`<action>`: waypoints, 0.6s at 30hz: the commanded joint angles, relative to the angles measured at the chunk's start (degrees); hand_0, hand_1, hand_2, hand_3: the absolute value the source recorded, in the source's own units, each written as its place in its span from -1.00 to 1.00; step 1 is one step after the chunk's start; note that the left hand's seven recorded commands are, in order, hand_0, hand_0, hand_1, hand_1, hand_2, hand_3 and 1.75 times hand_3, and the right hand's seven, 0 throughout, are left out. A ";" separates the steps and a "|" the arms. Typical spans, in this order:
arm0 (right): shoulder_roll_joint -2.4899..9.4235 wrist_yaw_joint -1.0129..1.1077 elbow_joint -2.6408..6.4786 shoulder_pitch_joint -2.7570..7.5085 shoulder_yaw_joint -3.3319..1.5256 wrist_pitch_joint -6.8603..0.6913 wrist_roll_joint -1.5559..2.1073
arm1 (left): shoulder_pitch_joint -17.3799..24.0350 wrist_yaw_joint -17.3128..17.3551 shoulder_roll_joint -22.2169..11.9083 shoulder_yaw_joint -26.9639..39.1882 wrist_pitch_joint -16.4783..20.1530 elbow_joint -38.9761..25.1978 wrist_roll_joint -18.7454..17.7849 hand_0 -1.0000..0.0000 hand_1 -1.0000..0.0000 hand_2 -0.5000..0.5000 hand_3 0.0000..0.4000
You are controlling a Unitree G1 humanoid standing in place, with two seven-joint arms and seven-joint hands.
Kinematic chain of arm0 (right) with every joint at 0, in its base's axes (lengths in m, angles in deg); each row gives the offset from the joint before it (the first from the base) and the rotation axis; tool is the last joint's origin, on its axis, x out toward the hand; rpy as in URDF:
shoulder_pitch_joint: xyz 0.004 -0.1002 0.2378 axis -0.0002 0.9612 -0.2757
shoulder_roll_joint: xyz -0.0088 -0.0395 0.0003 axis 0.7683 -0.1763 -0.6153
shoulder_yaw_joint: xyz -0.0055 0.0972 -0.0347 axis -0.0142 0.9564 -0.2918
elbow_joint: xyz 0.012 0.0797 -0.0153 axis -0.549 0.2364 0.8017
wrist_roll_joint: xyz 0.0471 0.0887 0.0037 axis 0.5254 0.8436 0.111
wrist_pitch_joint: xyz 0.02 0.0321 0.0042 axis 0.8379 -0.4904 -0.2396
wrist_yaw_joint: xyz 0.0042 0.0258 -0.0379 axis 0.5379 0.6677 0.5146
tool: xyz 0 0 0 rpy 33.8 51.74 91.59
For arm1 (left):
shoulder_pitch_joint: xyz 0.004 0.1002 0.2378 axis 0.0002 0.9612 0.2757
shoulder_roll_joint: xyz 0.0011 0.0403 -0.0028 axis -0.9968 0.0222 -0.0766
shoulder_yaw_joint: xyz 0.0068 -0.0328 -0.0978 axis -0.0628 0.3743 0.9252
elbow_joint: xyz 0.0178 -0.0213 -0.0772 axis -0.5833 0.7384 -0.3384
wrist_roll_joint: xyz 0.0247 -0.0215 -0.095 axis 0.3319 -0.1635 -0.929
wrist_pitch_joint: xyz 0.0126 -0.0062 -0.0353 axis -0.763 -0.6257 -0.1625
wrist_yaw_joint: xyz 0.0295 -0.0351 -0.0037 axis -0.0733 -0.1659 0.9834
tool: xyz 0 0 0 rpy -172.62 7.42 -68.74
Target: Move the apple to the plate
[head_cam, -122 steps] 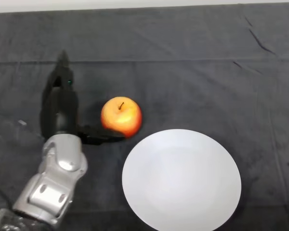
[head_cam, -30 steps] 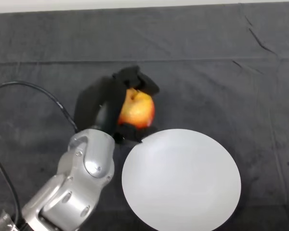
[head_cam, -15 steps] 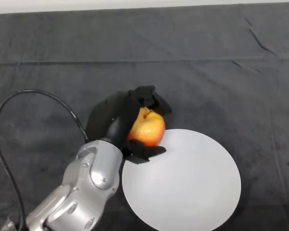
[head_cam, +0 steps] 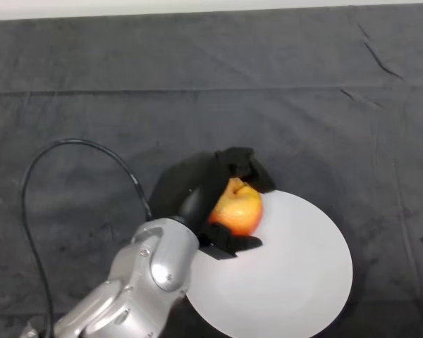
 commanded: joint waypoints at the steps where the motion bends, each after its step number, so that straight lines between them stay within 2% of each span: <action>1: -0.75 0.14 0.10 0.16 1.08 0.33 0.95 | -0.07 0.45 0.03 -0.91 -0.96 1.05 -0.24 -1.00 -1.00 0.00 1.00; 18: -0.75 0.14 0.10 0.16 1.07 0.34 0.93 | -2.20 0.61 1.24 -4.30 -3.89 6.73 -2.78 -1.00 -1.00 0.00 1.00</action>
